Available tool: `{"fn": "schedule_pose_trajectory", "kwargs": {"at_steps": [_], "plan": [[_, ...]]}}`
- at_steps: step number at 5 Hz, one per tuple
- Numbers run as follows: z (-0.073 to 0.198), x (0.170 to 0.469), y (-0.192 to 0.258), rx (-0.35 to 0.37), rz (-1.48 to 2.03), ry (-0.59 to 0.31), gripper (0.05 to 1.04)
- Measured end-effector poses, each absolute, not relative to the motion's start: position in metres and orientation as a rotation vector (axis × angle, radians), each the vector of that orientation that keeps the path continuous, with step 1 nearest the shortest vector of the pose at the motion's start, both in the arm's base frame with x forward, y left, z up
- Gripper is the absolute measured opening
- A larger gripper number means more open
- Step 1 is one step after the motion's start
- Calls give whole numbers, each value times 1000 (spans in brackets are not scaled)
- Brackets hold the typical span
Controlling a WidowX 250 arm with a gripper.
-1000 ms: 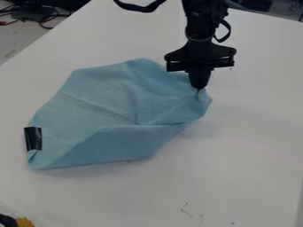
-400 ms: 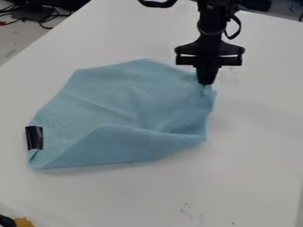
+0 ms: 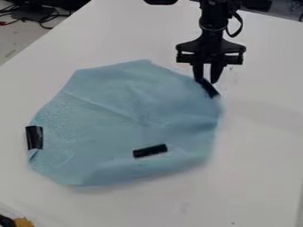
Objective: Unfold clothes from top left to bottom right
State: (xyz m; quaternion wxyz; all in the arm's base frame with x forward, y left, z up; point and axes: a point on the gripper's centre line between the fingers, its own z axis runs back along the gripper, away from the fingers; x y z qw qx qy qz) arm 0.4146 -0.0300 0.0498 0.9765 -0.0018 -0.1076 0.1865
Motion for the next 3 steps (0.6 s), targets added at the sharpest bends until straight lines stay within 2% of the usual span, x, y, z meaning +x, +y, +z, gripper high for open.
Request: {"fn": "schedule_pose_trajectory", "kwargs": {"at_steps": [1, 2, 3], "plan": [[51, 412, -25, 26, 421, -201, 773], [59, 408, -25, 81, 443, -172, 995], [61, 392, -21, 153, 486, -98, 1004]]}}
